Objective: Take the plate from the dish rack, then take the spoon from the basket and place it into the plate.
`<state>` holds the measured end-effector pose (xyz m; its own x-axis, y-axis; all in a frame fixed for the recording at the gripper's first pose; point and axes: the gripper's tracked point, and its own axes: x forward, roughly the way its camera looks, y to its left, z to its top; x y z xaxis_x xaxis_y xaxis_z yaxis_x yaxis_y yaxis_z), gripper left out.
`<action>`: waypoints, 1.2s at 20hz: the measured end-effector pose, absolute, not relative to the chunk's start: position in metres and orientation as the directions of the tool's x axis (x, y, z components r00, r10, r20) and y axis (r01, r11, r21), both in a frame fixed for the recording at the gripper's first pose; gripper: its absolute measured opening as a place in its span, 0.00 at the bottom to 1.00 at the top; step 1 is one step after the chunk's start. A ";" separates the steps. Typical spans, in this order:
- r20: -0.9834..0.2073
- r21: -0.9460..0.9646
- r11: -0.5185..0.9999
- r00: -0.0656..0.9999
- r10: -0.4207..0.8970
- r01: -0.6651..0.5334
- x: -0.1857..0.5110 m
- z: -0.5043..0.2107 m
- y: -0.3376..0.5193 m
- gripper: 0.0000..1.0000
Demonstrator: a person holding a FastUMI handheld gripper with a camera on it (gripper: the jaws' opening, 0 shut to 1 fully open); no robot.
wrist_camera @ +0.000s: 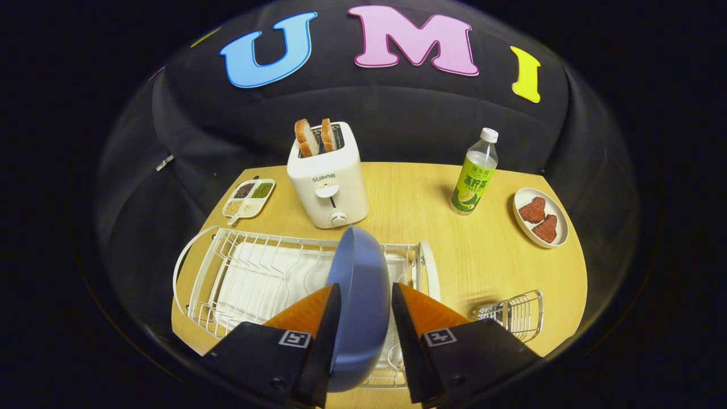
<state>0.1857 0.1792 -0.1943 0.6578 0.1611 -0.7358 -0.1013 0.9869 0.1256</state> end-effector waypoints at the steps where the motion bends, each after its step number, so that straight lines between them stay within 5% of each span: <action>1: -0.736 0.116 0.988 0.658 0.157 -0.106 0.185 -0.195 0.180 0.51; 11: -0.706 0.071 0.997 0.704 0.076 -0.036 0.181 -0.177 0.188 0.38; 20: -0.622 -0.051 0.997 0.779 -0.074 0.054 0.186 -0.145 0.173 0.38; 24: -0.643 0.007 1.000 0.766 -0.008 0.016 0.181 -0.141 0.182 0.30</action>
